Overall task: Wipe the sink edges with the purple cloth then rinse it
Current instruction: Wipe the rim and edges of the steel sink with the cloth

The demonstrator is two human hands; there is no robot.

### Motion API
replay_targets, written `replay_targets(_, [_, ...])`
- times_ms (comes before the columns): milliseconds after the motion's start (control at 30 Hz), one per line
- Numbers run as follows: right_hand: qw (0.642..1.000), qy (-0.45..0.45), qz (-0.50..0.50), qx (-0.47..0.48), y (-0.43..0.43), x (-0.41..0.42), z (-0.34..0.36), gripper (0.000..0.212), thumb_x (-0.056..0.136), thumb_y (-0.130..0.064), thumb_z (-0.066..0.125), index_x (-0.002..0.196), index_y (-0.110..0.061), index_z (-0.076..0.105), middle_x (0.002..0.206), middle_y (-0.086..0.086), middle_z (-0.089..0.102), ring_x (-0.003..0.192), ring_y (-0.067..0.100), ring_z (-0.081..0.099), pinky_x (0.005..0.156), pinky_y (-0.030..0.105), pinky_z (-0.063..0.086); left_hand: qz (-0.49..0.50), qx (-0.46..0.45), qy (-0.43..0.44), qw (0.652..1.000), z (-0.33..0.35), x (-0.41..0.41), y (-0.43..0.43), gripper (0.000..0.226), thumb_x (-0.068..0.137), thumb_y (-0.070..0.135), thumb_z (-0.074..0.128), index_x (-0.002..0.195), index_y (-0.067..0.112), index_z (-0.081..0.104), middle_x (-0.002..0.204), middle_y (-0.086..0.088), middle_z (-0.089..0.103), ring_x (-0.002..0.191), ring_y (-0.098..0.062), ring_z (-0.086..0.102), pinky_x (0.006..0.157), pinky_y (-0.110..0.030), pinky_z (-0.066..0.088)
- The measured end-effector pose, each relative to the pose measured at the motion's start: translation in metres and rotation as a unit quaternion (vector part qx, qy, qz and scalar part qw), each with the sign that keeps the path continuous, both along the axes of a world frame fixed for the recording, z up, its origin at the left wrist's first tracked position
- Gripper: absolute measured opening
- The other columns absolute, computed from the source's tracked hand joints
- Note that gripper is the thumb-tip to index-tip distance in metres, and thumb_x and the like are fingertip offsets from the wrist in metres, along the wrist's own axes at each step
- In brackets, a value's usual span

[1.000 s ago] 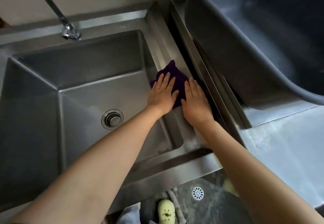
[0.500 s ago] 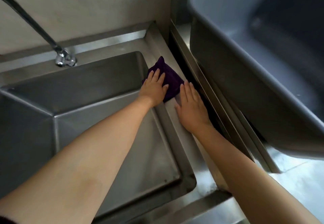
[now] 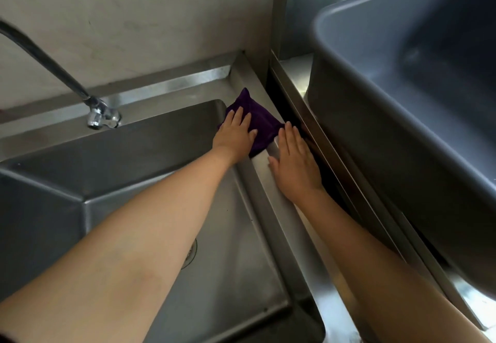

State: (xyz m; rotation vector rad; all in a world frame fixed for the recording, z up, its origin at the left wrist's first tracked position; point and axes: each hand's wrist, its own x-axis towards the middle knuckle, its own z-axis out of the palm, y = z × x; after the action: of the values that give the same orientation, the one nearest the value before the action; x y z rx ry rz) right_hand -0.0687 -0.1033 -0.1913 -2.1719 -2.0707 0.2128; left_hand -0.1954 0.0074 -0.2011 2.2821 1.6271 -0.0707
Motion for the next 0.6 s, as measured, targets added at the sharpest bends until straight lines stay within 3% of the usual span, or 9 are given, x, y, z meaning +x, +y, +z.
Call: replay_targets(600, [1.0, -0.011, 0.019, -0.005, 0.075, -0.01, -0.01, 0.06, 0.1, -0.032, 0.027, 0.148, -0.005, 0.001, 0.159, 0.013, -0.002, 0.147, 0.023, -0.004, 0.12, 0.034, 0.002, 0.002, 0.01, -0.013, 1.0, -0.005, -0.011, 0.057, 0.057, 0.1, 0.038, 0.025, 0.15, 0.015, 0.009, 0.16, -0.007, -0.001, 0.147, -0.025, -0.004, 0.12, -0.042, 0.009])
